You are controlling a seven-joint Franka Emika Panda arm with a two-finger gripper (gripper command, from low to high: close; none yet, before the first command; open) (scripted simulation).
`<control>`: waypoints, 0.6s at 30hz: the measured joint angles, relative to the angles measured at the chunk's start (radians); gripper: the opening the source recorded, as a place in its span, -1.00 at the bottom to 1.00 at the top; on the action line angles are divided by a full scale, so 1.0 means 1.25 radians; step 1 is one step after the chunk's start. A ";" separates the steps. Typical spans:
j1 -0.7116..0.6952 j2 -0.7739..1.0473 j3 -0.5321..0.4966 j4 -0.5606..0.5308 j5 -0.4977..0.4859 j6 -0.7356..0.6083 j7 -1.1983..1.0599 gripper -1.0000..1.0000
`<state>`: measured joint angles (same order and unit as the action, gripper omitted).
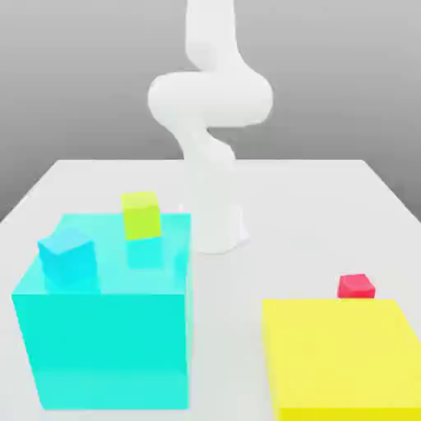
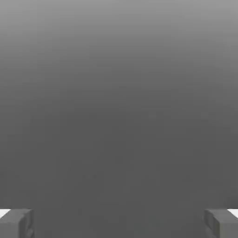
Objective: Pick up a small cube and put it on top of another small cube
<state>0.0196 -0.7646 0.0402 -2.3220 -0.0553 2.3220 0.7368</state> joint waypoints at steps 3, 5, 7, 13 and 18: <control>0.020 0.040 0.035 -0.022 -0.054 0.021 -0.064 0.00; 0.032 0.069 0.054 -0.035 -0.086 0.033 -0.107 0.00; 0.044 0.099 0.071 -0.048 -0.118 0.044 -0.150 0.00; 0.081 0.197 0.106 -0.087 -0.202 0.076 -0.287 0.00; 0.111 0.281 0.122 -0.120 -0.257 0.103 -0.411 0.00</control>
<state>0.1585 -0.4138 0.1932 -2.4714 -0.3771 2.4508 0.2231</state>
